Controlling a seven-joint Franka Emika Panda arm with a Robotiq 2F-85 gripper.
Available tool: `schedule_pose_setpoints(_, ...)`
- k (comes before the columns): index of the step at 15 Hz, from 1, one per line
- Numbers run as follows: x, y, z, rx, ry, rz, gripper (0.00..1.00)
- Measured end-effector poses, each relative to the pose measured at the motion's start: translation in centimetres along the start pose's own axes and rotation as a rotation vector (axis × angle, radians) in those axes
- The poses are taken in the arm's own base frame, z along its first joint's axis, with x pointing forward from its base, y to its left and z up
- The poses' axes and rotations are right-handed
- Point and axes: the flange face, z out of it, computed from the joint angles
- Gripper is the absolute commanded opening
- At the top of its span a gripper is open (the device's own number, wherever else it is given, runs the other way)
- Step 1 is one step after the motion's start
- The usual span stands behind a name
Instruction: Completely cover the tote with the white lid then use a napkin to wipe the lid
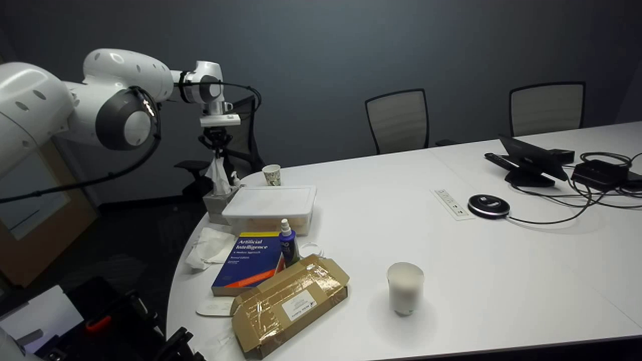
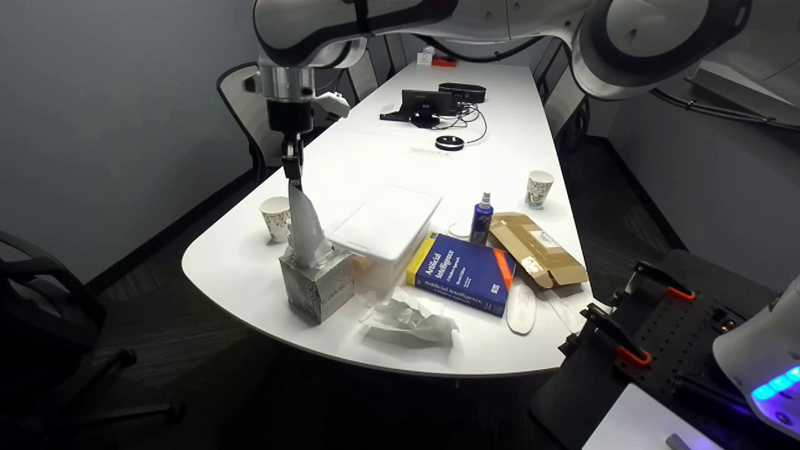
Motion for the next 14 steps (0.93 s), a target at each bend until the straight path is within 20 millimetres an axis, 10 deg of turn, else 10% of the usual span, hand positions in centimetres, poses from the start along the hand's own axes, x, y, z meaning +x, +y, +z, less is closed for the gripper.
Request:
schedule_pose_setpoints(7,-0.5,0.8,-6.8,-0.053,0.063,0.019,0.00)
schedule_pose_setpoints(14,-6.1,6.4,-10.5,-0.078,0.117,0.268,0.00)
